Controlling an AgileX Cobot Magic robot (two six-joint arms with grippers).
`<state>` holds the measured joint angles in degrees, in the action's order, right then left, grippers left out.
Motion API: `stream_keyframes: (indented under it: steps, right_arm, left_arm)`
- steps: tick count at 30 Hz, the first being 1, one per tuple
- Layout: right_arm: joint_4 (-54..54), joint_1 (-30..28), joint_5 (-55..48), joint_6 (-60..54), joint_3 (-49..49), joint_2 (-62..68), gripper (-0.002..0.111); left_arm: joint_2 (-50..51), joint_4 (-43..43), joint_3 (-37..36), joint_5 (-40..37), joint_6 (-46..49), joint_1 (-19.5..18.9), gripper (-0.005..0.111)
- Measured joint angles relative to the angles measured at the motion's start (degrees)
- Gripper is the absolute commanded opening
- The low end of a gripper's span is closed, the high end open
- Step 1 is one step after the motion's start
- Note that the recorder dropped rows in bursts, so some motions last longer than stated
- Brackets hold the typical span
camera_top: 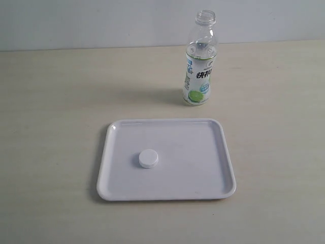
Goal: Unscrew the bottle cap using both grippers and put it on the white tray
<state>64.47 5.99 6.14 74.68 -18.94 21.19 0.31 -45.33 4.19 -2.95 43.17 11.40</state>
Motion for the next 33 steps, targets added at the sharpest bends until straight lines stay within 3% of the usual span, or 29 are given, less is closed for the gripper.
stream_keyframes:
  steps: [5, 8, 33]
  right_arm:
    - [0.00, 0.00, 0.00, 0.00, 0.00, 0.00, 0.000]
    - [0.00, 0.00, 0.00, 0.00, 0.00, 0.00, 0.000]
    - [0.35, 0.00, -0.43, -1.36, 0.00, -0.44, 0.000]
  left_arm:
    - [0.00, 30.32, -3.77, 0.54, -27.40, 0.00, 0.000]
    - [0.00, 37.30, -4.01, -1.52, -33.30, 0.00, 0.000]
    - [0.00, 40.64, -4.10, -2.10, -34.63, 0.00, 0.000]
